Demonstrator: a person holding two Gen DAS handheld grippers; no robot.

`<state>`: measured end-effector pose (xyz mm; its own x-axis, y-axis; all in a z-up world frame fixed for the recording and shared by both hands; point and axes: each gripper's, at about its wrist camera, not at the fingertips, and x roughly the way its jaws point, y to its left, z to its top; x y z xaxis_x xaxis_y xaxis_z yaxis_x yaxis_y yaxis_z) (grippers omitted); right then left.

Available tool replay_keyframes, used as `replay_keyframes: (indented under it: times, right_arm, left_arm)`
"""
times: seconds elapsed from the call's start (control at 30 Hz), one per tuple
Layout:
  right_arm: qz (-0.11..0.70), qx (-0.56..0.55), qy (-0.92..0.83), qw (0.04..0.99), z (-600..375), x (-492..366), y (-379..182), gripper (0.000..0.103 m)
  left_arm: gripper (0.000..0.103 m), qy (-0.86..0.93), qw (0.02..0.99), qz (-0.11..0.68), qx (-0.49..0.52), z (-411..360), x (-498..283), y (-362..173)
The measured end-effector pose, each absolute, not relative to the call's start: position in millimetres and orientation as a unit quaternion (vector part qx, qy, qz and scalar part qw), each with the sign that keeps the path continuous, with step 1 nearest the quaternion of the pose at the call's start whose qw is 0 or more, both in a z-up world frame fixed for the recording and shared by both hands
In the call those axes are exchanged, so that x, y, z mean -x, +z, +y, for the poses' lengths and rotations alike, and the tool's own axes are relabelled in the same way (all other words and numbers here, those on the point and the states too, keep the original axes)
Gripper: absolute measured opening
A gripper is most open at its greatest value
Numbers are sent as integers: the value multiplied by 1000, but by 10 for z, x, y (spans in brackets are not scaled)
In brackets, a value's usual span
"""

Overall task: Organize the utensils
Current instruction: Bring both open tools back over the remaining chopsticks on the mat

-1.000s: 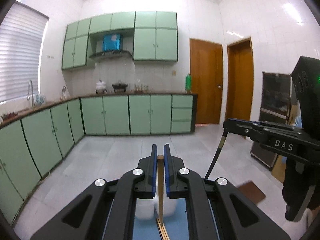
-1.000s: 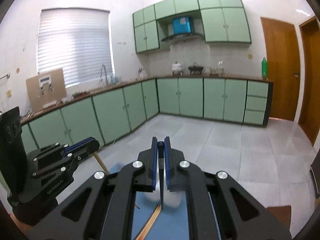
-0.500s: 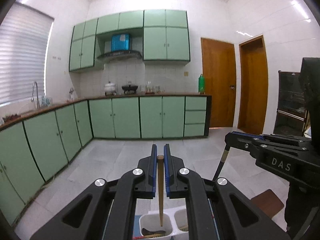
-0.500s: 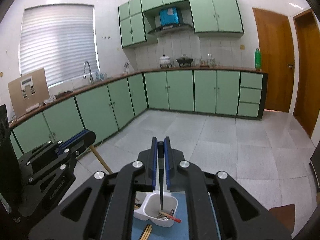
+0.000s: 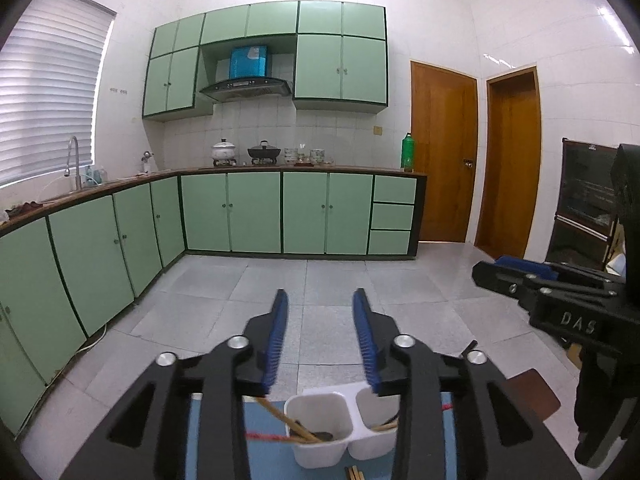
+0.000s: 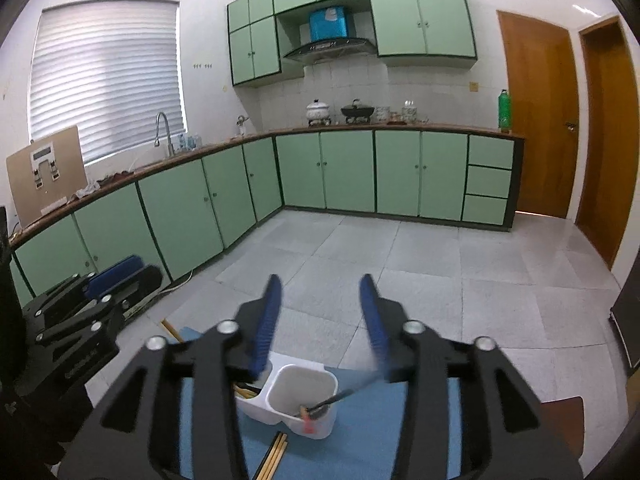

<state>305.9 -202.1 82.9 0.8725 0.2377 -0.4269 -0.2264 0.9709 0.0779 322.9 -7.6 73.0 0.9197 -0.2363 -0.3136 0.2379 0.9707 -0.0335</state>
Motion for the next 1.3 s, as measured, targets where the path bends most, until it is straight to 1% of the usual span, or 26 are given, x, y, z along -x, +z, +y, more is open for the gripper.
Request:
replay_keyframes:
  times: [0.07,0.1,0.13,0.17,0.2,0.23,0.27,0.3,0.33,0.47,0.67,1.1,1.3]
  right_arm:
    - [216,-14,115,970,-2084,-2967,839,56]
    - [213,-15,114,970,-2113,-2921,834,59]
    - [210,-15,112,971,-2137,-2820,820,65]
    - [209,-11,108,972,-2159,-2757,801,70]
    - [209,-8,103,972,-2180,-2701,781,73]
    - [206,-3,98,974,-2197,-2591,742,78]
    - [203,-1,95,975,-2218,-2502,708,84]
    - [201,0,92,975,-2239,-2385,655,87]
    - [200,2,88,976,-2256,-2288,604,90]
    - [213,-3,85,973,-2306,-1982,361,94]
    - [248,-38,82,964,-2342,-1597,-80,95]
    - [344,-35,71,935,-2132,-1115,-1053,95]
    - [391,-23,84,916,-1854,-990,-1465,95]
  left_arm:
    - [48,-118,980,158,0,-50,-3133,745]
    - [52,-118,981,157,0,-38,-3056,744]
    - [54,-118,981,157,1,-28,-2982,734]
    - [59,-117,981,158,2,-9,-2921,725]
    - [63,-116,980,159,3,14,-2833,697]
    - [64,-117,980,160,5,25,-2755,670]
    - [68,-118,980,162,6,38,-2680,634]
    - [72,-115,979,168,7,58,-2577,565]
    - [74,-113,978,173,8,71,-2502,508]
    - [79,-110,974,200,11,124,-2223,210]
    - [82,-95,966,241,14,220,-1854,-262]
    - [82,-70,930,361,-2,375,-1664,-1174]
    - [83,-55,915,400,-7,446,-1619,-1461]
